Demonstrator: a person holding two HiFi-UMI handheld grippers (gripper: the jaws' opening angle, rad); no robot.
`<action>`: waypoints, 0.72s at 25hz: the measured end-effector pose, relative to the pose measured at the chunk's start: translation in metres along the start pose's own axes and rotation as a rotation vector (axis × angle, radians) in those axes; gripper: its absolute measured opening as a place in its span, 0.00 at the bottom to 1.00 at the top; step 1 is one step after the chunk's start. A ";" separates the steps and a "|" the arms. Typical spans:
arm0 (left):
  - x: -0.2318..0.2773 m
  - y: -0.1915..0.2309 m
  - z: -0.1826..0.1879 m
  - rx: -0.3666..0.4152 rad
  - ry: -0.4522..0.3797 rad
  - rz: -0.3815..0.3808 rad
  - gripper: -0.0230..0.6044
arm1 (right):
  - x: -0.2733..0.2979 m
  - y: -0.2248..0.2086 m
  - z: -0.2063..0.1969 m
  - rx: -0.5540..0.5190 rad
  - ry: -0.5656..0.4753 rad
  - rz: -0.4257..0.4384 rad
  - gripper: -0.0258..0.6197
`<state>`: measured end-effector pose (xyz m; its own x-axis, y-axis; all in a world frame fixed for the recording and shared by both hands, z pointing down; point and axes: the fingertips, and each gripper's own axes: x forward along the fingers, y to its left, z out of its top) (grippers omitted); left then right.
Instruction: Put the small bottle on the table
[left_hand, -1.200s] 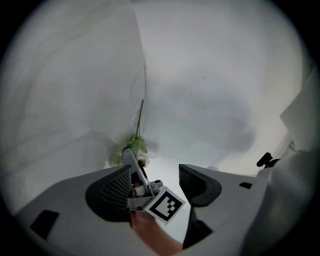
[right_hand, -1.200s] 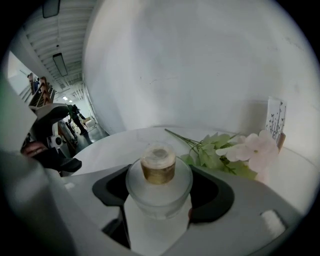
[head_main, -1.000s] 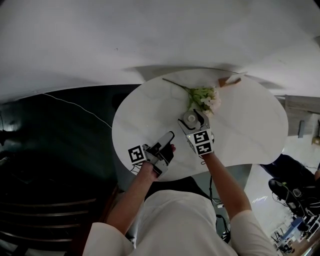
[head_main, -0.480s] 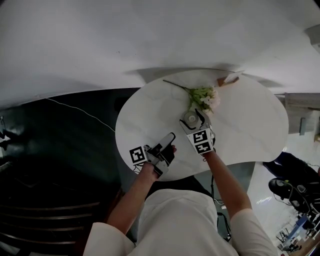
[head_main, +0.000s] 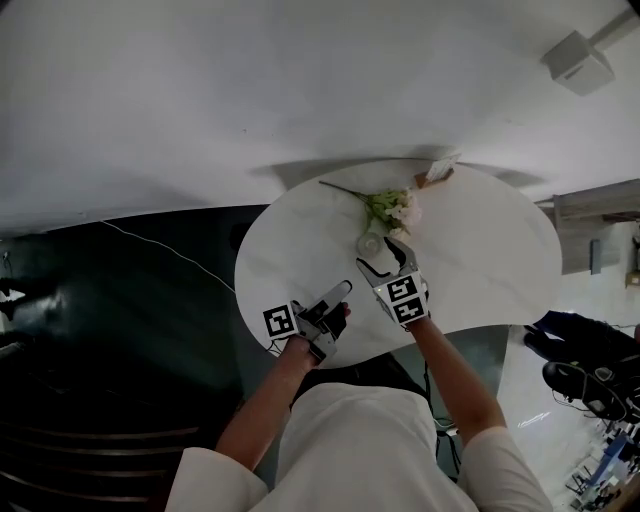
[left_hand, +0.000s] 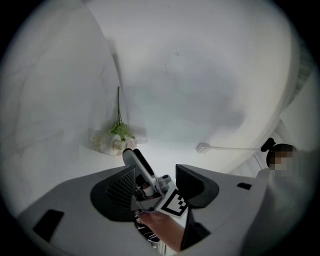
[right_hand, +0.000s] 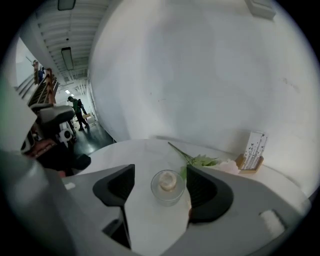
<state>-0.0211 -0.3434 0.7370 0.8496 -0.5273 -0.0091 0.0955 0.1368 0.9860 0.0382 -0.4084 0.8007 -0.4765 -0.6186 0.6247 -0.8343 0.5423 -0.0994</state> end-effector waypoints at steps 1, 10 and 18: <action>-0.001 -0.003 -0.004 0.020 0.009 0.006 0.41 | -0.009 0.004 0.005 0.004 -0.008 0.010 0.56; -0.005 -0.039 -0.059 0.250 0.042 0.028 0.27 | -0.101 0.026 0.025 0.041 -0.068 0.071 0.40; -0.003 -0.068 -0.129 0.428 -0.003 0.031 0.20 | -0.183 0.036 0.012 0.034 -0.109 0.123 0.31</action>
<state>0.0372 -0.2430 0.6483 0.8469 -0.5313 0.0210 -0.1541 -0.2074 0.9660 0.0918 -0.2830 0.6733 -0.6013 -0.6075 0.5190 -0.7759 0.5991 -0.1976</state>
